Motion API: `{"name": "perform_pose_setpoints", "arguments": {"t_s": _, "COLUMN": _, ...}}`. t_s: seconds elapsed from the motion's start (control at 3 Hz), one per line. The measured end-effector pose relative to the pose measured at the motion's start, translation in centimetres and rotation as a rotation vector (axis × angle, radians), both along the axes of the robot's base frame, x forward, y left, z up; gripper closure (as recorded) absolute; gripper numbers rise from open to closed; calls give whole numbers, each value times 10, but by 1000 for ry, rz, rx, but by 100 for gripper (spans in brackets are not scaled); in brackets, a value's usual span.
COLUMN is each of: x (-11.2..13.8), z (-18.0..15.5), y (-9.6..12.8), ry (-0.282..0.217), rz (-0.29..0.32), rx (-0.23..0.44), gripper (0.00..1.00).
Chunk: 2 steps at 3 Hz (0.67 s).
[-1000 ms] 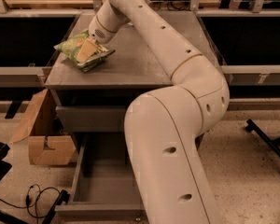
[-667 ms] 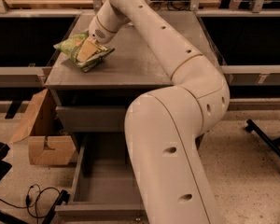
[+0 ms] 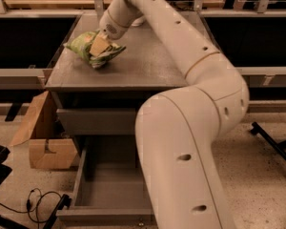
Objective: Place green jalapeno chip bag into middle drawer
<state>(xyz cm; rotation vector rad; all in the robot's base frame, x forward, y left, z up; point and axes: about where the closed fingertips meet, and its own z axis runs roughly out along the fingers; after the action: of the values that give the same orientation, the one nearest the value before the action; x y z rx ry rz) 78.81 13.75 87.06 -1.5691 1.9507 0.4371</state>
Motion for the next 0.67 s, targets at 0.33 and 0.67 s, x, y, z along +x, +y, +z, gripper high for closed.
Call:
{"name": "perform_pose_setpoints", "arguments": {"t_s": 0.33, "x": -20, "z": 38, "y": -48, "ry": 6, "rz": -94, "rx": -13, "gripper": 100}}
{"name": "perform_pose_setpoints", "arguments": {"t_s": 0.67, "x": -66, "z": 86, "y": -95, "ry": 18, "rz": -231, "rx": 24, "gripper": 100}}
